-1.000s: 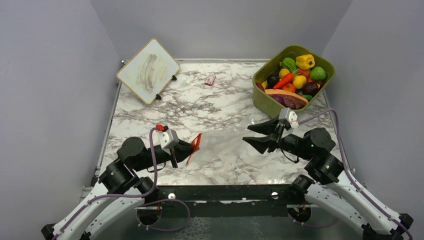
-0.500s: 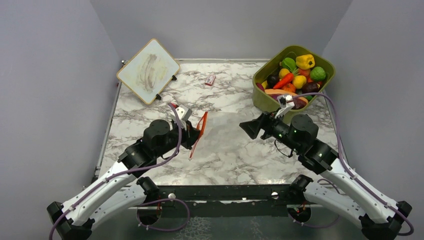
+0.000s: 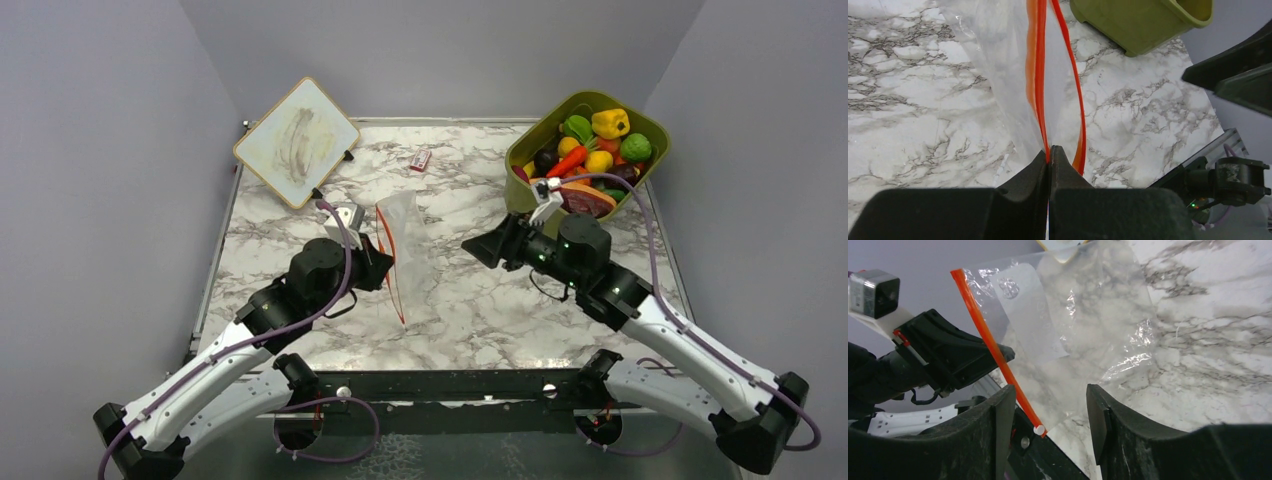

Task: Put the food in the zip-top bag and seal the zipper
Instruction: Open the zipper of the food storage bag.

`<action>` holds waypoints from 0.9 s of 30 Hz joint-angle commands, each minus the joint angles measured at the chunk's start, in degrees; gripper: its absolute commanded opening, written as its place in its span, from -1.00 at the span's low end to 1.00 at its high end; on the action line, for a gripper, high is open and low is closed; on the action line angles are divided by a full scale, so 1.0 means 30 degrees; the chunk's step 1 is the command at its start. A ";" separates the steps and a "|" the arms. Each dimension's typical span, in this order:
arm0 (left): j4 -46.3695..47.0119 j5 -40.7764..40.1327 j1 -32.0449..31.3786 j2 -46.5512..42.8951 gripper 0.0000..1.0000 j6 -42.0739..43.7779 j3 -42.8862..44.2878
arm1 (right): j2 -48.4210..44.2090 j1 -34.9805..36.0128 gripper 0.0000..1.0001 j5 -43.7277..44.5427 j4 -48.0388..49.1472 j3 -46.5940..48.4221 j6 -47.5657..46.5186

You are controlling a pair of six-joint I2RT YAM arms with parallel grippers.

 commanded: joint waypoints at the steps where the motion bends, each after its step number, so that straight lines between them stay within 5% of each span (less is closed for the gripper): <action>1: -0.0097 -0.0457 -0.0066 0.0192 -1.00 -0.2404 0.0802 | 0.2055 0.0717 0.05 -0.1831 0.1994 -0.0414 0.1777; 12: -0.0103 -0.0411 -0.0062 0.1626 -1.00 -0.4732 0.0548 | 0.6422 0.5363 0.01 0.2004 0.3270 0.1271 0.1253; 27: -0.0134 -0.0344 -0.0063 0.1405 -1.00 -0.4628 0.0949 | 0.9814 0.6925 0.04 0.5939 0.2397 0.3848 -0.0828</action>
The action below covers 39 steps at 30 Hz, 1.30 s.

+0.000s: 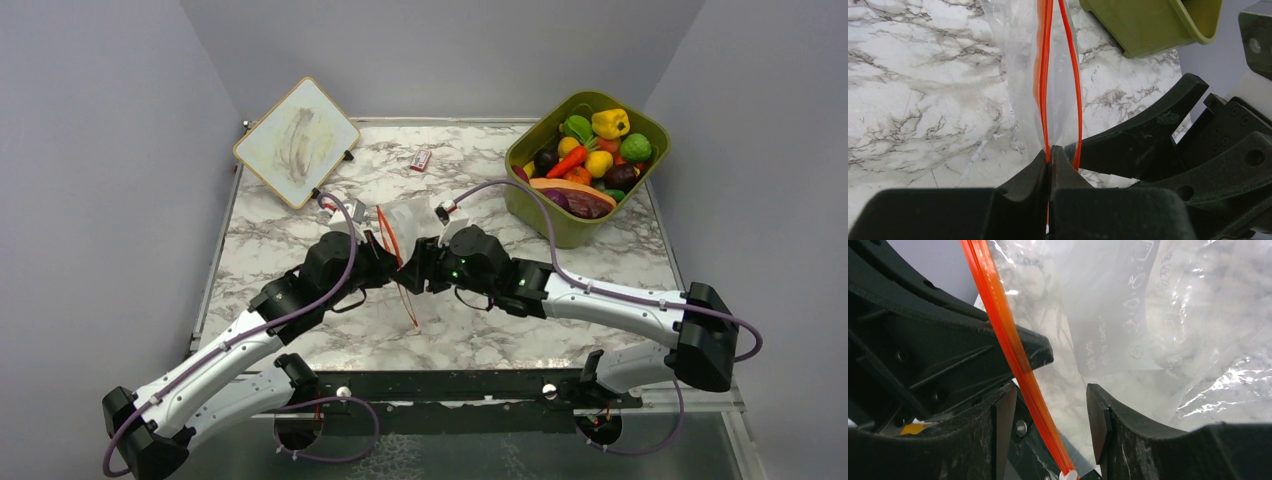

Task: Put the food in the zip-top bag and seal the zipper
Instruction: Open the zipper of the food storage bag.

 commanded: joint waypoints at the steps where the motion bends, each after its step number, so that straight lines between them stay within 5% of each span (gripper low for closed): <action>1: 0.0142 -0.0232 -0.0066 -0.0493 -1.00 -0.0102 0.0591 | 0.0501 0.0257 0.02 0.2643 -0.0499 0.1134 -0.1401; 10: -0.1349 -0.0601 -0.0056 -0.0993 -1.00 0.1839 0.1274 | -0.0666 0.0237 -0.97 0.5729 -0.0675 0.0451 -0.2876; 19: -0.7317 -0.5544 -0.0054 0.0650 -1.00 0.7166 0.5474 | -0.3016 -0.0119 -0.97 0.8764 -0.3563 -0.0278 -0.2842; 29: -1.0418 -0.9343 -0.0025 0.2449 -1.00 0.8694 0.7970 | -0.4180 -0.1194 -0.97 0.8972 -0.4960 -0.0502 -0.1947; 35: -0.7959 -0.4761 -0.0022 0.1602 -1.00 1.0283 0.7544 | -0.3294 -0.1171 -0.97 0.2232 0.0401 -0.2298 -0.2144; 39: -0.7944 -0.3972 -0.0018 0.1766 -1.00 1.0459 0.7804 | -0.1628 -0.1177 -0.89 -0.0950 0.2009 -0.2042 -0.1076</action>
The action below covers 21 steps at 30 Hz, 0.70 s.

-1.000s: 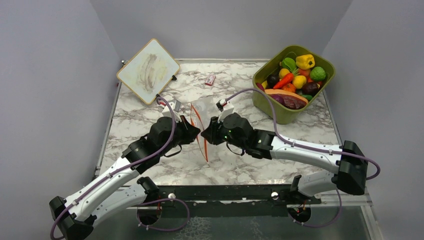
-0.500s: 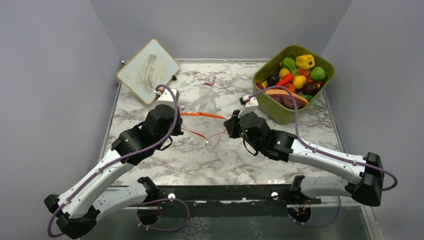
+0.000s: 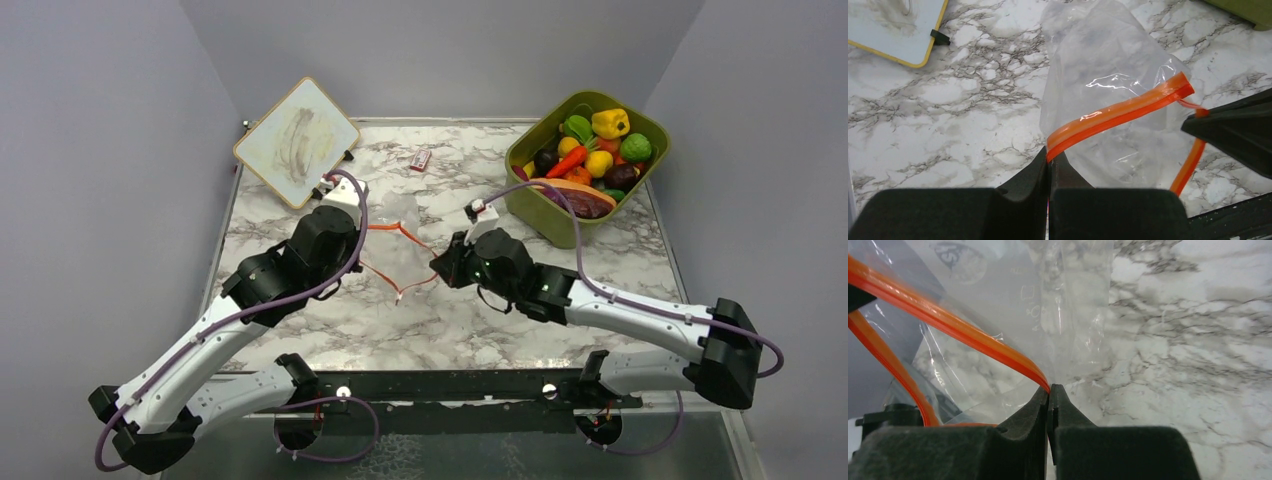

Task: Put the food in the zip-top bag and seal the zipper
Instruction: Open the zipper of the food storage bag.

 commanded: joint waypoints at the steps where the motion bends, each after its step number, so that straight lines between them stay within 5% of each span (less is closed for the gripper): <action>1: 0.0145 0.1351 0.0099 0.0042 -1.00 0.1042 0.0795 | 0.1718 -0.0087 -0.82 -0.4782 0.2801 0.0296 0.0871; 8: -0.1209 0.1465 0.0084 0.1141 -1.00 0.1222 0.1666 | 0.2900 -0.0082 -0.36 -0.6138 0.3296 0.1651 0.0607; 12: -0.0900 0.0967 0.0098 0.1582 -1.00 0.1153 0.1315 | 0.2091 -0.0082 -0.06 -0.4953 0.0873 0.3176 -0.2014; 21: 0.0946 0.0684 0.0087 0.1606 -1.00 0.1654 0.0632 | -0.0737 -0.0082 0.28 -0.5718 0.0212 0.2428 -0.3580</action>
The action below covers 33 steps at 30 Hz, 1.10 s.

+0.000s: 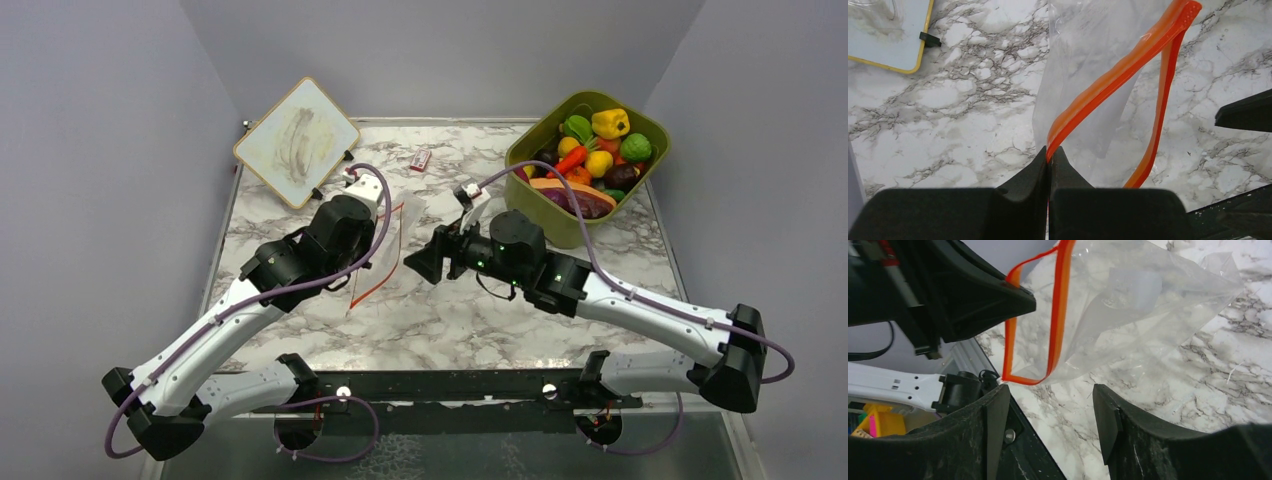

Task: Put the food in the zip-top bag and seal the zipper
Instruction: Open the zipper of the food storage bag, then pick up the fake vegetable from the bin.

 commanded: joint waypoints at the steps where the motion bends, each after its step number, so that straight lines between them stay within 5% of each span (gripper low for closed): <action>1: 0.1321 -0.0529 0.0055 -0.0292 -1.00 0.0596 -0.0192 | -0.1227 -0.0057 0.28 -0.0864 -0.0299 -0.0329 -0.1252; 12: 0.1742 -0.2949 0.0077 -0.0753 -1.00 0.2086 0.0810 | -0.2077 -0.1009 0.28 0.4012 -0.4599 0.3301 -0.4047; 25: 0.5952 0.3705 0.0055 -0.1269 -1.00 0.2628 -0.4222 | 0.1928 -0.9391 0.29 0.2725 -0.5782 0.7571 -0.5908; 33: 0.8219 0.4036 0.0055 -0.2535 -1.00 0.2986 -0.6926 | 0.4853 -1.3290 0.39 0.2397 -0.3452 0.7251 -0.5464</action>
